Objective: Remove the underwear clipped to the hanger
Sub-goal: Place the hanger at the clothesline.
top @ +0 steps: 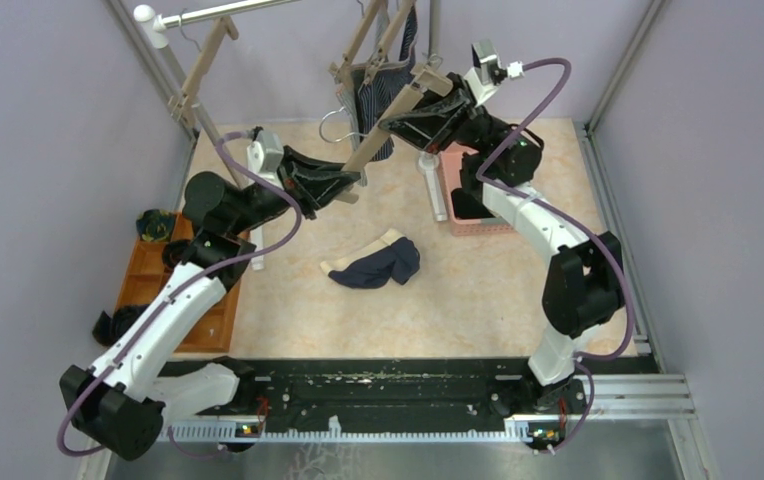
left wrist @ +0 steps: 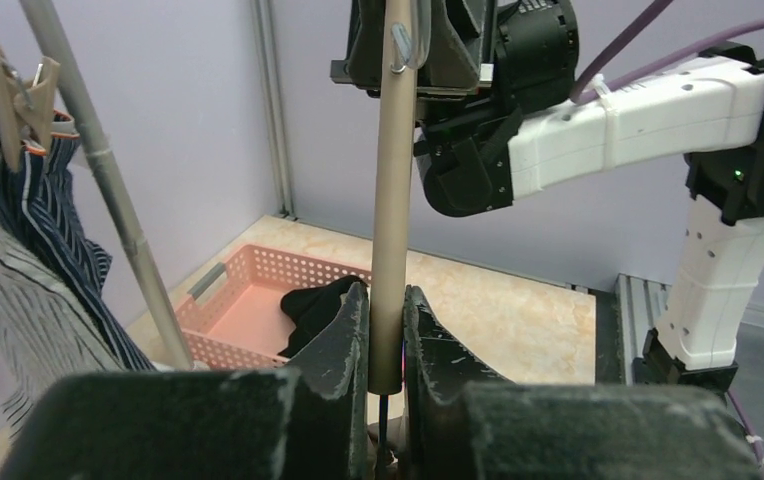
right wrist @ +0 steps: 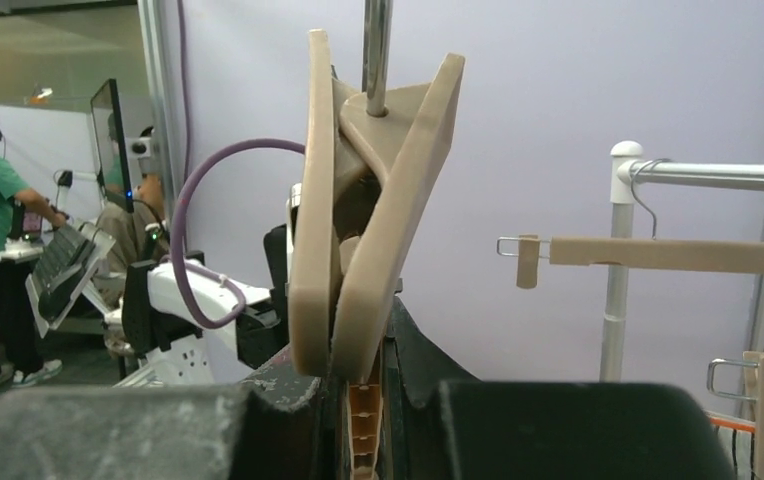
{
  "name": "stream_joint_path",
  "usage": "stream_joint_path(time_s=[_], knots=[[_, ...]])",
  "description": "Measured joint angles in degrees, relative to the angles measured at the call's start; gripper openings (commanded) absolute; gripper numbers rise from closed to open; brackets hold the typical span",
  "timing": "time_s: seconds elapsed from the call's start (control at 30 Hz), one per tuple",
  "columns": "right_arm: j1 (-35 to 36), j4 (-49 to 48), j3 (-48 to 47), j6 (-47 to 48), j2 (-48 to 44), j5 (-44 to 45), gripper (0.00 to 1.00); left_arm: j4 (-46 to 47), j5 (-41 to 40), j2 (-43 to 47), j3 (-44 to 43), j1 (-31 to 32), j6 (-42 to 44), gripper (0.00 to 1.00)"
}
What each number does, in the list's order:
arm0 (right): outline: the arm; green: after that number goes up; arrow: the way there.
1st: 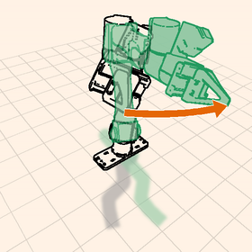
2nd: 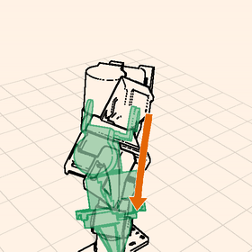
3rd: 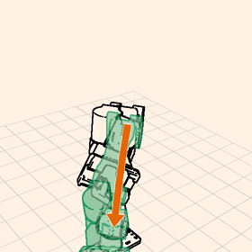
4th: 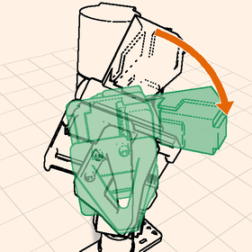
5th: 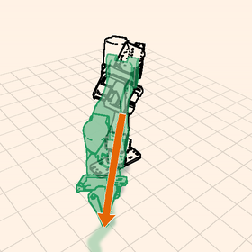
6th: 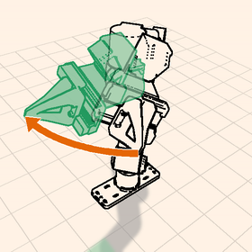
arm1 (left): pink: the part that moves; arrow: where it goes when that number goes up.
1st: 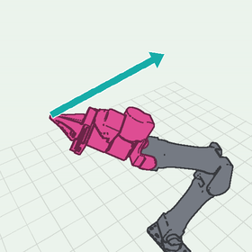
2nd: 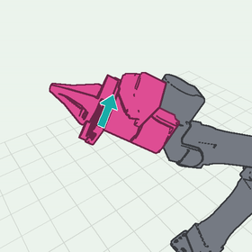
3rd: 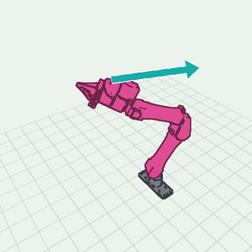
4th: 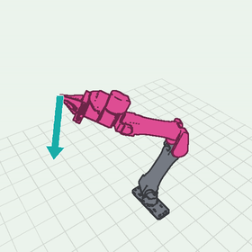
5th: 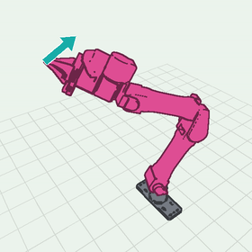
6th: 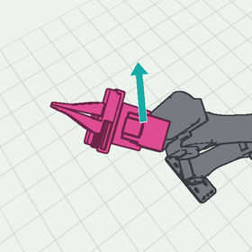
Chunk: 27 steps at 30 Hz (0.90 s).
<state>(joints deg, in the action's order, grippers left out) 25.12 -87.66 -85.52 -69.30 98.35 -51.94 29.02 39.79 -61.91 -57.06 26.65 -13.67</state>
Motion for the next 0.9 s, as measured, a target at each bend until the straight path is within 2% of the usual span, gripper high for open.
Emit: stream_joint_path(time_s=[0.1, 0.13, 0.17, 0.2, 0.33, 0.43, 0.53, 0.63, 0.73, 0.9], knots=[[0.00, 2.05, 0.57, 1.05, -0.37, 1.25, 0.49, -5.29, -2.19, 0.55, -2.27, 0.07, 0.72, 0.00], [0.00, 3.02, 1.25, 2.10, -0.63, 1.03, 0.70, -6.99, -3.30, 0.76, -3.21, 0.20, 1.05, 0.00], [0.00, 3.78, 2.03, 2.97, -0.85, 0.85, 0.83, -8.83, -4.90, 1.05, -4.50, 0.24, 1.36, 0.00], [0.00, 4.98, 2.93, 4.28, -1.14, 0.66, 0.91, -10.58, -6.49, 1.44, -6.03, 0.22, 1.70, 0.00], [0.00, 11.28, 5.75, 9.49, -2.40, -0.24, 0.94, -17.94, -12.22, 4.09, -12.55, 0.07, 3.45, 0.00], [0.00, 19.58, 7.65, 16.41, -4.68, -0.39, 0.94, -23.30, -15.98, 7.04, -17.05, 0.07, 4.55, 0.00], [0.00, 32.94, 8.48, 27.30, -8.28, 0.42, 0.96, -29.18, -21.00, 10.19, -21.00, 0.07, 4.96, 0.00], [-0.02, 49.03, 9.01, 40.26, -13.86, 4.90, 0.99, -36.06, -27.76, 12.07, -24.72, 0.09, 4.98, 0.00], [-0.07, 60.57, 9.03, 50.69, -18.69, 10.64, 0.99, -42.88, -35.58, 12.44, -27.34, 0.09, 4.79, 0.00], [-0.17, 80.06, 6.16, 65.55, -23.37, 22.43, 0.98, -54.58, -47.54, 8.09, -29.31, 0.09, 4.28, 0.00]])
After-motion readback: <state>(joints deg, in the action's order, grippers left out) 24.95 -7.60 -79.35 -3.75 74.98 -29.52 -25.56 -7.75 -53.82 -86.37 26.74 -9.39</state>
